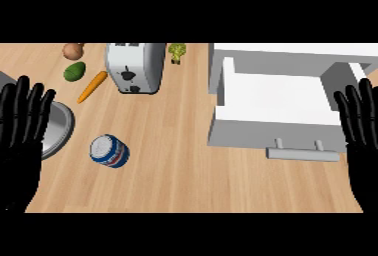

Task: Pick up the can, place it into the drawer and close the drawer

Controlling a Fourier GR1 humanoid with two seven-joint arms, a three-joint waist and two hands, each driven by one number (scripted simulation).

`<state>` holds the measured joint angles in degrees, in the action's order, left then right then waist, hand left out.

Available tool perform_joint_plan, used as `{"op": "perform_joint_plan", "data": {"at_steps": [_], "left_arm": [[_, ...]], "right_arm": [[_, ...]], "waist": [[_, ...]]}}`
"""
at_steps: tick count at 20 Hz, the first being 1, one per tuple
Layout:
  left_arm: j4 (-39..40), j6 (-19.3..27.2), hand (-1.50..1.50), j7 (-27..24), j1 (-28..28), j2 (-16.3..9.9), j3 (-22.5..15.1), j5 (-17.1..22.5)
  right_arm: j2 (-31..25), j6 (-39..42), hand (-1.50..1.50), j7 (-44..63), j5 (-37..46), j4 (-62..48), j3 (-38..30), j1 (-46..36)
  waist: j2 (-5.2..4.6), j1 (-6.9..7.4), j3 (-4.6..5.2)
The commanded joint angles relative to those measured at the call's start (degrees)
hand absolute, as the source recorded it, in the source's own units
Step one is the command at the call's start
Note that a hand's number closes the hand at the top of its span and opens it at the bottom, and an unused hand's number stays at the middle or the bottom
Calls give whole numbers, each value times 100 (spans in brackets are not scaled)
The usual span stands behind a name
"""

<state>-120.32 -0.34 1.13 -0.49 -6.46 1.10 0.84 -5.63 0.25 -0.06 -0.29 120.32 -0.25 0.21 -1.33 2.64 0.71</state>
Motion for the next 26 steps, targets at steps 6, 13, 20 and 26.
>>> {"op": "perform_joint_plan", "data": {"at_steps": [6,13,20,26], "left_arm": [[-985,-34,-150,-415,1609,159,460,85],[-1254,961,-150,2019,1845,519,431,-241],[-1471,760,-150,2219,1757,483,683,57],[-730,872,-150,1985,1404,620,448,-411]], "right_arm": [[153,1,-150,-327,-143,-244,-166,-35],[37,-311,-150,1258,-214,-128,-482,395],[95,-39,-150,846,-403,-196,-617,703],[-2,8,-150,1105,-414,116,-749,765]], "waist": [[145,-202,-71],[140,-252,-75],[139,-260,-72],[139,-279,-71]]}}
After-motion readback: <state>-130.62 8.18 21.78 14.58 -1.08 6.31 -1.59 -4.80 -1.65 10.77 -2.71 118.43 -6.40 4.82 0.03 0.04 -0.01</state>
